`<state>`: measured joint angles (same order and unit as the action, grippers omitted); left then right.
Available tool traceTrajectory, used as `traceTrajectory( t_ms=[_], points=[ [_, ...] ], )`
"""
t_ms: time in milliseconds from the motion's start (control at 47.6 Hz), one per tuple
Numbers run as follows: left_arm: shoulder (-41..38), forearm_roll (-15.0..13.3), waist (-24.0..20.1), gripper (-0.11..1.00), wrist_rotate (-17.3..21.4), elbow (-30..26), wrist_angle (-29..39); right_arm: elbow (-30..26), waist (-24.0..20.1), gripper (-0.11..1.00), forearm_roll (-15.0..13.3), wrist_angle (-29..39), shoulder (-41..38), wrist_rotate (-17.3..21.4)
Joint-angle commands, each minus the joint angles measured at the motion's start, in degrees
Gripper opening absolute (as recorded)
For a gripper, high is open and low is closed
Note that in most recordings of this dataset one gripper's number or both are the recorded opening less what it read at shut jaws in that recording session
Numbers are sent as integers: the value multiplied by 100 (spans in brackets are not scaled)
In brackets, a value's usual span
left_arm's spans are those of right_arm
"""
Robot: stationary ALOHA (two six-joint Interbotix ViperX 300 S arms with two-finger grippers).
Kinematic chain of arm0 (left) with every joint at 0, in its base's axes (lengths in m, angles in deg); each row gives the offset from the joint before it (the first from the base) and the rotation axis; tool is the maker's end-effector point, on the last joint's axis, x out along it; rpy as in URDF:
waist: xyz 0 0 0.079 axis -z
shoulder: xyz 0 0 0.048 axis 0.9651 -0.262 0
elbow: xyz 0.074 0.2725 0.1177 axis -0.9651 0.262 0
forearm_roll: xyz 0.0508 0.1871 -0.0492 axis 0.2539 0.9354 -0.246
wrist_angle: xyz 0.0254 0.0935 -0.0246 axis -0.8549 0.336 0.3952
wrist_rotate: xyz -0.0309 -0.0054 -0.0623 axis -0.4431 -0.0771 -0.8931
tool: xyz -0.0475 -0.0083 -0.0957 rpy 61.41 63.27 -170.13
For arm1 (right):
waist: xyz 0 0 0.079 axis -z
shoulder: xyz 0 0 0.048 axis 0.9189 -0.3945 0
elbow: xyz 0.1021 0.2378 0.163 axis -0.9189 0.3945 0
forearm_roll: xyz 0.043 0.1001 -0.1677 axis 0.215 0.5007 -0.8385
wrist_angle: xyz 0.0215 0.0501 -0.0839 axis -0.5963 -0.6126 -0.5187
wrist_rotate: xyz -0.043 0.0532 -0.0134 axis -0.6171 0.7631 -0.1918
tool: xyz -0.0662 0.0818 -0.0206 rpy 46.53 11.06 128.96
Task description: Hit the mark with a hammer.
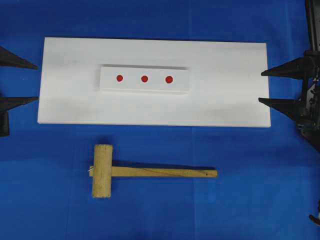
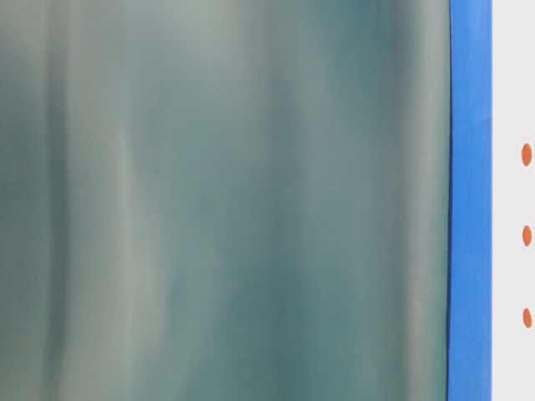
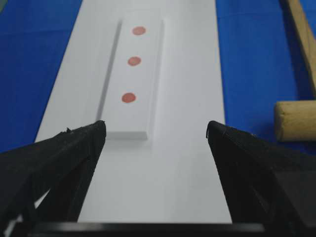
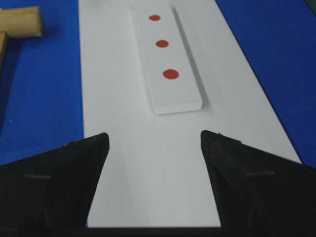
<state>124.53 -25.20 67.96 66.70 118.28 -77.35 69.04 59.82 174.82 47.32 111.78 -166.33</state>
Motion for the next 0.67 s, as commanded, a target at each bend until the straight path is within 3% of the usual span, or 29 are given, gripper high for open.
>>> traceTrajectory(
  t_ms=[0, 651],
  points=[
    [-26, 0, 44, 81, -9, -62, -53, -70, 9, 62, -18, 18, -53, 9],
    [-26, 0, 79, 81, -9, -62, -44, -70, 9, 62, -44, -18, -44, 9]
  ],
)
